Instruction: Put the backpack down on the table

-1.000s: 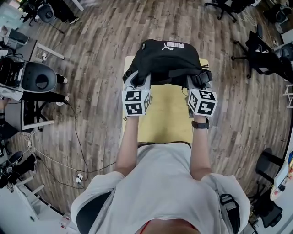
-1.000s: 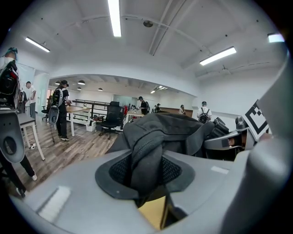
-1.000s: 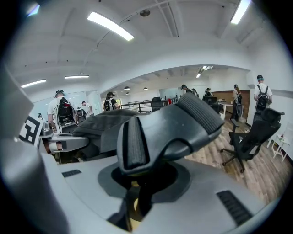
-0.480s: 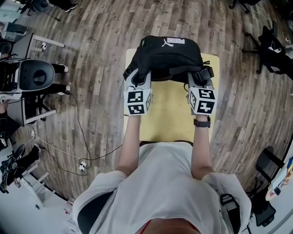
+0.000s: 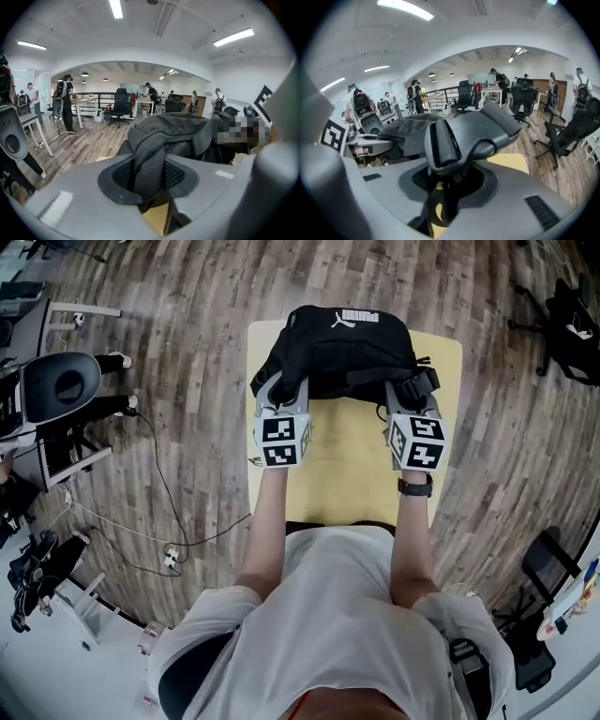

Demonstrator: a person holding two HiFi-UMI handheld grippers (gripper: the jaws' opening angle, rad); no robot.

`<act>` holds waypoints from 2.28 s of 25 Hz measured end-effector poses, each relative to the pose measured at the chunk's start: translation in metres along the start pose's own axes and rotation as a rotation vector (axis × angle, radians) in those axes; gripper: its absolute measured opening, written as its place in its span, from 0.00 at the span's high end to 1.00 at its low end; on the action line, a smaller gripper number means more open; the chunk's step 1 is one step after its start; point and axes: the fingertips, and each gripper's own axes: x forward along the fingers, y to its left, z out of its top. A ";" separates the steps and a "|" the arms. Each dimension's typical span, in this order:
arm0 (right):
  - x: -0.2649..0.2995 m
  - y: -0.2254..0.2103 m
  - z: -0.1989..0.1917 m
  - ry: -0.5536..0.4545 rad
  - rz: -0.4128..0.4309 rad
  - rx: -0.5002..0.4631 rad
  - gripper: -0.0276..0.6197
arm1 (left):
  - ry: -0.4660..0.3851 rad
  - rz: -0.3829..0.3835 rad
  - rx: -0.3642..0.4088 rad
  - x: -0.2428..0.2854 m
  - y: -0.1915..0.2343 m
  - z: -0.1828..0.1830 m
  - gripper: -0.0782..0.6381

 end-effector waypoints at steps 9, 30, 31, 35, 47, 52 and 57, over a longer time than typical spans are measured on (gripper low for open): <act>0.038 -0.016 -0.022 0.053 0.011 0.005 0.78 | 0.045 0.008 -0.007 0.036 0.004 -0.026 0.73; 0.085 -0.034 -0.075 0.149 0.035 -0.106 0.70 | 0.138 0.051 -0.064 0.066 0.002 -0.101 0.68; 0.085 -0.036 -0.077 0.152 0.029 -0.108 0.70 | 0.149 0.046 -0.064 0.068 0.001 -0.102 0.67; 0.085 -0.035 -0.077 0.188 0.003 -0.104 0.67 | 0.186 -0.011 -0.057 0.071 0.003 -0.100 0.64; 0.039 -0.024 -0.055 0.137 -0.082 -0.121 0.43 | 0.190 -0.091 -0.085 0.033 -0.001 -0.075 0.37; 0.007 -0.015 -0.039 0.065 -0.052 -0.097 0.43 | 0.155 -0.118 -0.128 0.006 -0.013 -0.055 0.37; -0.023 -0.002 -0.025 0.015 -0.040 -0.097 0.43 | 0.073 -0.101 -0.128 -0.022 -0.019 -0.027 0.37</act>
